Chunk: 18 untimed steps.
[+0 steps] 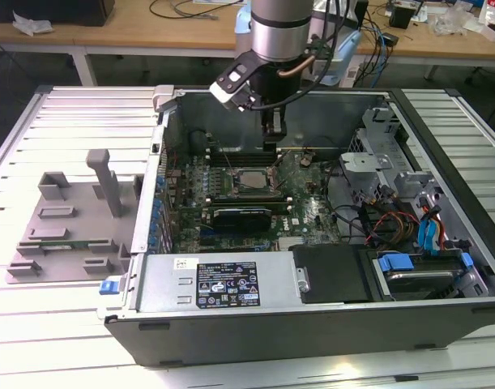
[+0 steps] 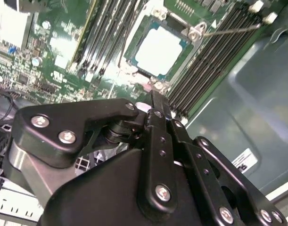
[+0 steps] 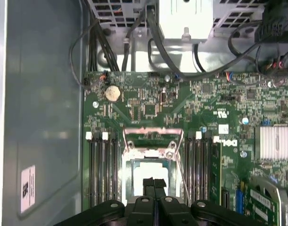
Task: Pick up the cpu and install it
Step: 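Close the cpu cover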
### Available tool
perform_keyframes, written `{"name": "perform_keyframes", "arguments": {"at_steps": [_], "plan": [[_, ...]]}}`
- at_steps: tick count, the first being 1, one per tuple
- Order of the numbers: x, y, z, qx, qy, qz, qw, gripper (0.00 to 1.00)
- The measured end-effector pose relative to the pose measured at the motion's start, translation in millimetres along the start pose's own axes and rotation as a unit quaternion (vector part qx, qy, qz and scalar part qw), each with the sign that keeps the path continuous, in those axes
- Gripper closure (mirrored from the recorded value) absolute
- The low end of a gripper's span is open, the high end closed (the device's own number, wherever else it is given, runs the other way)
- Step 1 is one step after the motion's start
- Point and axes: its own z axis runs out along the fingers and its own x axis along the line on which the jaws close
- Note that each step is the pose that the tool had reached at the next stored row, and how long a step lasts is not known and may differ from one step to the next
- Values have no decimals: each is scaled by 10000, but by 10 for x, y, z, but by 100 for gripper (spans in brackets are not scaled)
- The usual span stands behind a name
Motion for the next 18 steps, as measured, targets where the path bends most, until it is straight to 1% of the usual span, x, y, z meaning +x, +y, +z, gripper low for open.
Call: {"name": "perform_keyframes", "arguments": {"at_steps": [2,5,8,9,10,12,13,15,16,17,18], "plan": [[0,60,3,0,0,0,10000,89],[1,193,8,0,0,0,10000,89],[1,260,11,0,0,0,10000,89],[2,308,13,0,0,0,10000,89],[2,342,15,0,0,0,10000,89],[2,392,17,-1,1,0,10000,89],[2,456,20,0,1,0,10000,89],[3,549,26,1,0,0,10000,89],[3,605,36,4,0,0,10000,89],[3,635,50,8,0,0,10000,89],[2,647,62,10,0,0,10000,89]]}}
